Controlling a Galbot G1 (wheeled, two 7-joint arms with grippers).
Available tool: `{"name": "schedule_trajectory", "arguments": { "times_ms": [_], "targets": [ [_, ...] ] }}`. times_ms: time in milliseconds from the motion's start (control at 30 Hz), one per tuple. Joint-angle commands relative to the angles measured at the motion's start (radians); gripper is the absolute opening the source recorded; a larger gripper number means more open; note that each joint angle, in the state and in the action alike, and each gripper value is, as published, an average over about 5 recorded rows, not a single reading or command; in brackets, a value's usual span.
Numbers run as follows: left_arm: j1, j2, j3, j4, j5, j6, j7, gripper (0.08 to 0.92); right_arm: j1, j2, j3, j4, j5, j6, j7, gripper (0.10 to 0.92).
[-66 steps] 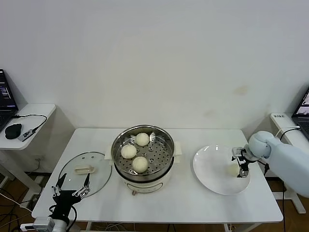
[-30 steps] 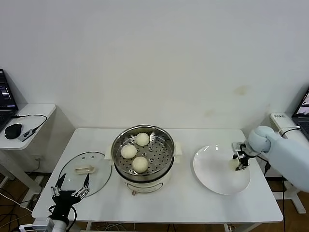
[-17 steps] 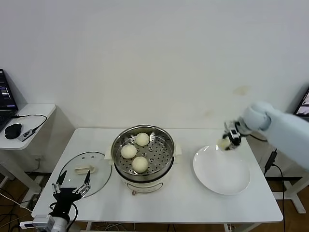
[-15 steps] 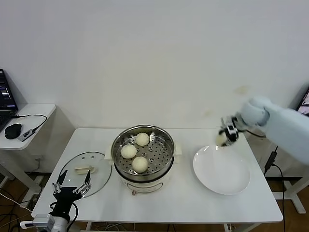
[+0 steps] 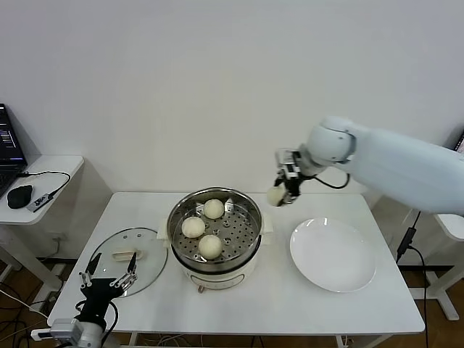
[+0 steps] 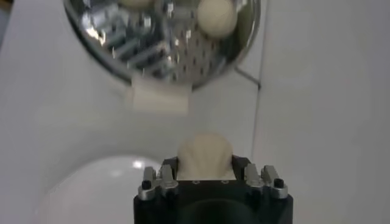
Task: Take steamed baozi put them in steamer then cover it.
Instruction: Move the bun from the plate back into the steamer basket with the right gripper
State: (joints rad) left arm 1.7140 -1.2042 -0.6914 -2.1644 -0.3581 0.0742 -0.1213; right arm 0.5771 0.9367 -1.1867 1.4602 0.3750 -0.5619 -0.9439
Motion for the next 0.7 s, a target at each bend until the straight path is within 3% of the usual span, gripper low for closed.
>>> {"name": "schedule_trajectory", "arguments": {
  "times_ms": [33,700],
  "targets": [
    [0.002,-0.002,-0.004,0.005,0.001,-0.003,0.000,0.823,-0.014,0.248,-0.044,-0.061,0.190,-0.134,0.125,0.568],
    [0.000,-0.001,-0.030,0.010,-0.001,-0.006,-0.001,0.823,-0.180,0.316,-0.043,-0.194,-0.010,-0.164,0.127,0.568]
  ]
}}
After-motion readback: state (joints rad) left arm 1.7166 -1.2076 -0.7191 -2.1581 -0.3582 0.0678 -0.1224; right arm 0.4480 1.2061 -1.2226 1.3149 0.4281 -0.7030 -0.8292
